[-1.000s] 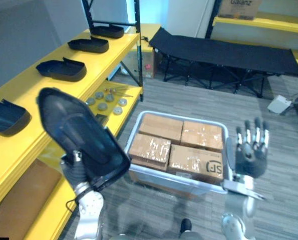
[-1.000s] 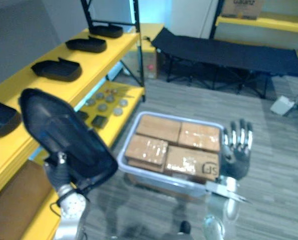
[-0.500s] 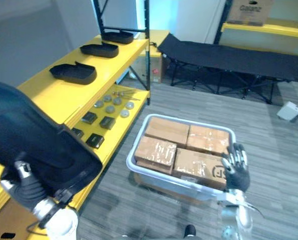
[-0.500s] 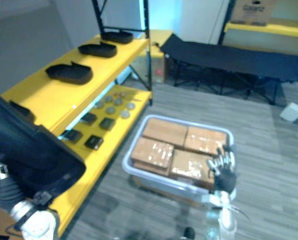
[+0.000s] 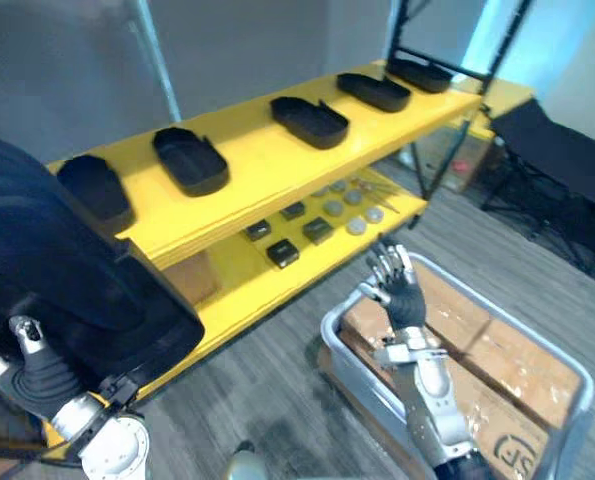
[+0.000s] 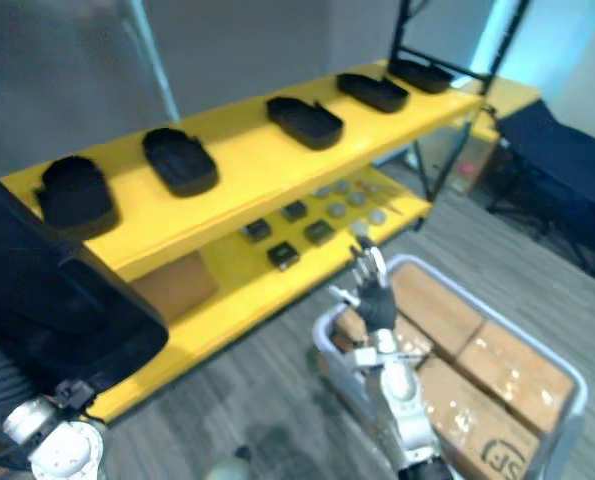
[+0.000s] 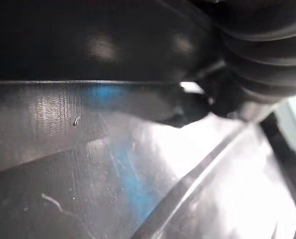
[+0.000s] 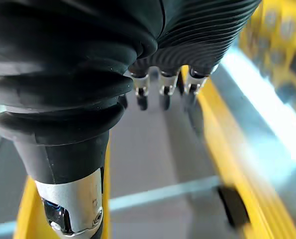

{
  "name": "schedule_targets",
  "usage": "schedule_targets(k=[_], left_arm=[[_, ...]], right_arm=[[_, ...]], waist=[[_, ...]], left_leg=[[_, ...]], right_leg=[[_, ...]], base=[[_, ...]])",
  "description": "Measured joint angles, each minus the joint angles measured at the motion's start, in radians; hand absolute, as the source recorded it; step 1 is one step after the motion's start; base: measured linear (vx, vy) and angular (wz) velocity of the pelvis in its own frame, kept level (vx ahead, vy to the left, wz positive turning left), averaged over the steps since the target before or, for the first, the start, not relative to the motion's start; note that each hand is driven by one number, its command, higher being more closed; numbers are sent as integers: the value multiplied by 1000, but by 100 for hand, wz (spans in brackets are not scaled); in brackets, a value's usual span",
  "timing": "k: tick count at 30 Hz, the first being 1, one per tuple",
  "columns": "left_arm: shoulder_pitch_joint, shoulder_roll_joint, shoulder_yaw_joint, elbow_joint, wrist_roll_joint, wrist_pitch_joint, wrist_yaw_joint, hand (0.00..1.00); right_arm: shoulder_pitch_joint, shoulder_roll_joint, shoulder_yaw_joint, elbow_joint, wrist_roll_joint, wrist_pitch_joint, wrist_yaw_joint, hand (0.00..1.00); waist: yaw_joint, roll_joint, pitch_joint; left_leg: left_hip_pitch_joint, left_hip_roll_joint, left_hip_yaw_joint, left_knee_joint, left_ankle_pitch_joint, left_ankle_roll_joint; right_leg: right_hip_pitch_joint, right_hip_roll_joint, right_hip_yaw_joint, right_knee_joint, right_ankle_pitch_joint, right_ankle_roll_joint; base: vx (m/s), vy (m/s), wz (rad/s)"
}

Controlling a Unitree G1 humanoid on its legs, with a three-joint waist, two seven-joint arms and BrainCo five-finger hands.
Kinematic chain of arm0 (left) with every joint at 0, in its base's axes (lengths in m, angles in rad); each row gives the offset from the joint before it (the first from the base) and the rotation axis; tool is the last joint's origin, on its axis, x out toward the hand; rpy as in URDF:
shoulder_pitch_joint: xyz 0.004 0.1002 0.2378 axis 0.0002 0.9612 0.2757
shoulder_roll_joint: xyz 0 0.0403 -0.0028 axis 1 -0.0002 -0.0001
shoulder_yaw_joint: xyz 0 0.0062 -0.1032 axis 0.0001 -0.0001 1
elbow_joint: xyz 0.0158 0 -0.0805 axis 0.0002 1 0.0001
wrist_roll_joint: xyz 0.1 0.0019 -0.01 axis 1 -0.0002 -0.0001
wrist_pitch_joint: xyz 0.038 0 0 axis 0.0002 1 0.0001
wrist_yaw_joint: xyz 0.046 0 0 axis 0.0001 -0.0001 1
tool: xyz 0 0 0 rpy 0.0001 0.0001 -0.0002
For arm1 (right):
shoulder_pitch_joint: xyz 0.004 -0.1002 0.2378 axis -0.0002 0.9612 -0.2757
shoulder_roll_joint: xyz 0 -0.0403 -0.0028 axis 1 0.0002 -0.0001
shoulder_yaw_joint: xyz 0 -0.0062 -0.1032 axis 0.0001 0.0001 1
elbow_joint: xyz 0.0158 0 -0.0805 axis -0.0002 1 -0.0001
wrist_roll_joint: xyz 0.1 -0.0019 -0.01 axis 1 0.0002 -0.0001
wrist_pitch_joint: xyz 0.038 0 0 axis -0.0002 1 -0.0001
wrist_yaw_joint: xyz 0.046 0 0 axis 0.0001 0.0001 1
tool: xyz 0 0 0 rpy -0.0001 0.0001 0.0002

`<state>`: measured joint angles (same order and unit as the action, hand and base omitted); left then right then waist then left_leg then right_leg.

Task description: Walk over and take plastic housings, then place them on the shelf

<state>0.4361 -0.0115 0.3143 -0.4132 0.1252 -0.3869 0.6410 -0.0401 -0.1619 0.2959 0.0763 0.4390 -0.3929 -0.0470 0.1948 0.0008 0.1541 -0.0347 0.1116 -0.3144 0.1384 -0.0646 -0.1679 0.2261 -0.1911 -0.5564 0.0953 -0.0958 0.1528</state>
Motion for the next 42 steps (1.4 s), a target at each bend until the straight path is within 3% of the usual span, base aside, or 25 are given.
schedule_targets(k=[3, 5, 9, 12, 14, 15, 17, 18, 21, 24, 26, 28, 29, 31, 32, 33, 34, 35, 36, 37, 39, 40, 41, 42], left_arm=[[73, -21, 35, -5, -50, -58, -122, 100], [99, -23, 53, -21, -79, -76, -166, 100], [102, -22, 64, -23, -87, -99, -188, 100], [81, -9, 47, -23, -91, -108, -229, 100], [33, 9, 9, -14, -122, -138, -297, 100], [9, 13, -20, -11, -128, -155, -329, 100], [-3, 15, -59, -6, -128, -162, -361, 100], [-4, 22, -97, -6, -125, -163, -376, 100], [-13, 62, -98, 2, -125, -156, -356, 100], [-58, 92, -99, 37, -124, -140, -307, 100], [-97, 95, -91, 43, -125, -135, -294, 100], [-108, 110, -90, 42, -125, -124, -298, 100], [-115, 125, -91, 43, -123, -111, -306, 100], [-142, 126, -93, 43, -113, -91, -320, 100], [-155, 135, -93, 44, -103, -81, -319, 100], [-176, 157, -95, 45, -88, -65, -312, 100], [-193, 172, -98, 53, -83, -58, -308, 100], [-204, 176, -100, 60, -82, -55, -308, 100], [-220, 178, -107, 64, -79, -51, -308, 100], [-228, 179, -115, 65, -81, -51, -308, 100], [-281, 179, -154, 94, -84, -51, -309, 100], [-289, 179, -164, 105, -84, -51, -309, 100], [-291, 178, -182, 118, -83, -50, -309, 100], [-289, 178, -188, 122, -79, -49, -311, 100]], right_arm=[[-19, 1, 24, 24, -34, 4, -44, 0], [-31, 3, 27, 24, -37, 5, -51, 0], [-67, 3, 29, 24, -36, 5, -44, 0], [-46, 5, 15, 29, -22, 7, -43, 0], [-4, 17, -35, 27, -30, 10, -63, 0], [26, 18, -66, 15, -35, 17, -69, 0], [74, 9, -81, 10, -55, 17, -69, 0], [103, -16, -89, 11, -67, 17, -62, 0], [73, -15, -87, 18, -69, 5, -29, 0], [21, -16, -100, 19, -69, -38, -13, 0], [7, -2, -119, 19, -69, -49, -20, 0], [8, 20, -136, 20, -74, -47, -30, 0], [15, 34, -150, 19, -81, -48, -39, 0], [24, 43, -174, 18, -82, -51, -38, 0], [27, 50, -182, 18, -82, -52, -31, 0], [27, 60, -192, 15, -89, -55, -15, 0], [31, 64, -202, 4, -92, -61, -6, 0], [36, 65, -213, -9, -90, -62, 6, 0], [56, 70, -248, -62, -88, -62, 37, 0], [69, 71, -265, -88, -88, -66, 50, 0], [104, 68, -324, -160, -66, -81, 78, 0], [108, 68, -331, -170, -58, -83, 81, 0], [117, 68, -335, -188, -49, -83, 89, 0], [120, 68, -334, -196, -48, -85, 89, 0]], waist=[[35, 9, 17], [42, 7, 18], [43, 8, 25], [22, -4, 33], [-19, -28, 44], [-25, -15, 64], [-49, 5, 72], [-60, 21, 77], [-59, 23, 107], [-62, 15, 144], [-60, -9, 159], [-59, -32, 164], [-62, -48, 159], [-73, -49, 156], [-79, -51, 156], [-95, -53, 155], [-109, -54, 154], [-118, -55, 153], [-141, -49, 151], [-151, -45, 147], [-184, -40, 137], [-190, -39, 136], [-211, -47, 129], [-213, -59, 122]], left_leg=[[0, -1, -22, -8, 0, 0], [0, -5, -15, -11, -3, 3], [-4, -22, 8, 9, -9, 15], [-38, -45, 24, 10, 19, 24], [-82, -27, 227, 5, 58, 118], [-115, 29, 390, 33, 74, 133], [-129, 61, 530, 45, 103, 137], [-132, 44, 578, 28, 130, 109], [-149, 19, 612, 60, 115, 124], [-192, 35, 629, 192, 30, 142], [-229, 44, 628, 318, -53, 143], [-232, 27, 633, 366, -108, 154], [-227, 4, 633, 363, -125, 158], [-212, -23, 619, 344, -134, 179], [-182, -40, 607, 303, -136, 187], [-154, -47, 570, 253, -128, 201], [-126, -62, 546, 207, -118, 214], [-102, -70, 525, 174, -110, 220], [-49, -87, 486, 104, -94, 218], [-36, -92, 471, 86, -90, 216], [-6, -96, 393, 66, -91, 203], [3, -95, 373, 67, -87, 192], [11, -103, 341, 83, -96, 176], [16, -114, 327, 90, -108, 161]], right_leg=[[7, -6, -36, 39, -38, -4], [1, -19, -40, 63, -54, -3], [-23, -46, -16, 104, -57, -1], [-12, -73, -69, 124, -67, 13], [32, -87, -192, 115, -57, 18], [54, -84, -241, 114, -53, 23], [71, -94, -284, 118, -52, 23], [65, -126, -281, 138, -55, 26], [31, -170, -223, 153, -58, 24], [19, -187, -176, 161, -67, 32], [22, -215, -157, 194, -100, 68], [38, -244, -158, 206, -118, 41], [46, -260, -158, 224, -113, 0], [-31, -310, -72, 387, -19, -123], [-109, -330, 43, 510, 65, -175], [-182, -282, 159, 622, -1, -115], [-232, -229, 209, 674, -65, -100], [-253, -190, 228, 684, -99, -105], [-301, -93, 245, 620, -160, -123], [-325, -58, 253, 573, -174, -128], [-413, 49, 313, 399, -170, -123], [-429, 68, 339, 361, -160, -115], [-437, 87, 391, 251, -84, -119], [-433, 86, 405, 200, 11, -129]], base=[[-21, -34, 46], [-19, 10, 13], [-26, 48, -15], [-29, 21, 58], [-24, 6, 158], [-35, 16, 144], [-29, 74, 117], [-4, 179, 68], [-21, 161, -4], [-61, 149, -26], [-4, 155, -9], [73, 171, 7], [124, 150, 29], [157, 217, 36], [244, 247, 44], [225, 141, 59], [247, 109, 66], [271, 67, 77], [280, 60, 72], [356, 36, 100], [323, -37, 111], [352, -83, 124], [299, -93, 101], [364, -163, 116]])
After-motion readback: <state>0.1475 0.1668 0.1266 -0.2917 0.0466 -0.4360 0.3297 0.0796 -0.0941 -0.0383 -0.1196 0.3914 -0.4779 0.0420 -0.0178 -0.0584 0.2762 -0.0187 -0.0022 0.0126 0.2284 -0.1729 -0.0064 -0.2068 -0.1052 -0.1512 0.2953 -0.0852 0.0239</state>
